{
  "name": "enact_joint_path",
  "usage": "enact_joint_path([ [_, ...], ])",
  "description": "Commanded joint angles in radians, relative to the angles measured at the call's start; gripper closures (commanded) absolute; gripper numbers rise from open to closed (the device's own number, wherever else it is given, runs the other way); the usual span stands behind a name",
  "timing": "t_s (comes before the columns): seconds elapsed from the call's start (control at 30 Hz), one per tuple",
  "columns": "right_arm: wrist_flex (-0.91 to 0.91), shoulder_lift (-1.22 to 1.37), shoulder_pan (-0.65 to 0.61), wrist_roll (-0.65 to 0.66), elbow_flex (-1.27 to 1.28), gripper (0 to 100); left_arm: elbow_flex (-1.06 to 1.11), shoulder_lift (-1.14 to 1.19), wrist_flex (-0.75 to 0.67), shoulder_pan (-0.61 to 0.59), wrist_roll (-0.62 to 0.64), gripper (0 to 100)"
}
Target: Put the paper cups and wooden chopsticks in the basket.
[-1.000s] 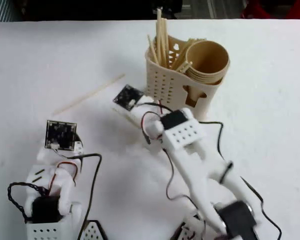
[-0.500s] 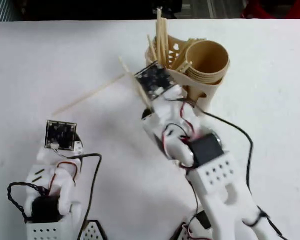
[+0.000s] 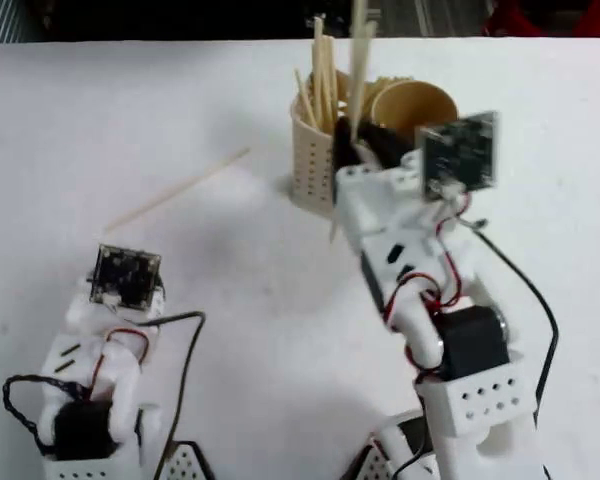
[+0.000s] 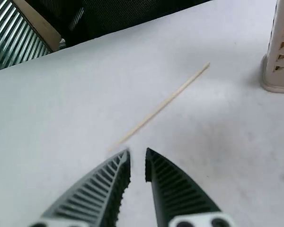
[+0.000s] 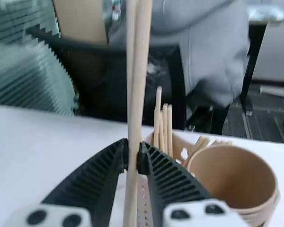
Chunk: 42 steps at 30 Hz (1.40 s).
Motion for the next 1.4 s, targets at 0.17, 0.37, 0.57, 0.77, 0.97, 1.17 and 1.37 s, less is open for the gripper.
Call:
enact_joint_path([
  [0.17, -0.380, 0.004, 0.062, -0.003, -0.044, 98.1, 0.020, -0.005, -0.003, 0.001, -0.002, 92],
  [0.37, -0.625, 0.219, 0.088, -0.002, -0.046, 98.1, 0.094, -0.007, -0.021, -0.001, -0.006, 92],
  [0.57, -0.723, 0.450, 0.091, 0.000, -0.046, 98.0, 0.127, -0.007, -0.043, 0.001, -0.008, 92],
  [0.77, -0.596, 0.522, 0.090, -0.003, -0.052, 76.6, 0.141, -0.007, -0.063, 0.001, -0.009, 92],
  [0.97, -0.219, 0.245, 0.082, -0.009, -0.044, 90.3, 0.141, -0.007, -0.063, 0.001, -0.009, 92],
  [1.17, 0.136, 0.007, 0.041, -0.009, 0.049, 96.3, 0.143, -0.007, -0.063, -0.001, -0.009, 92],
  [1.37, 0.116, -0.119, -0.007, -0.003, 0.382, 98.0, 0.143, -0.007, -0.063, -0.005, -0.009, 92],
])
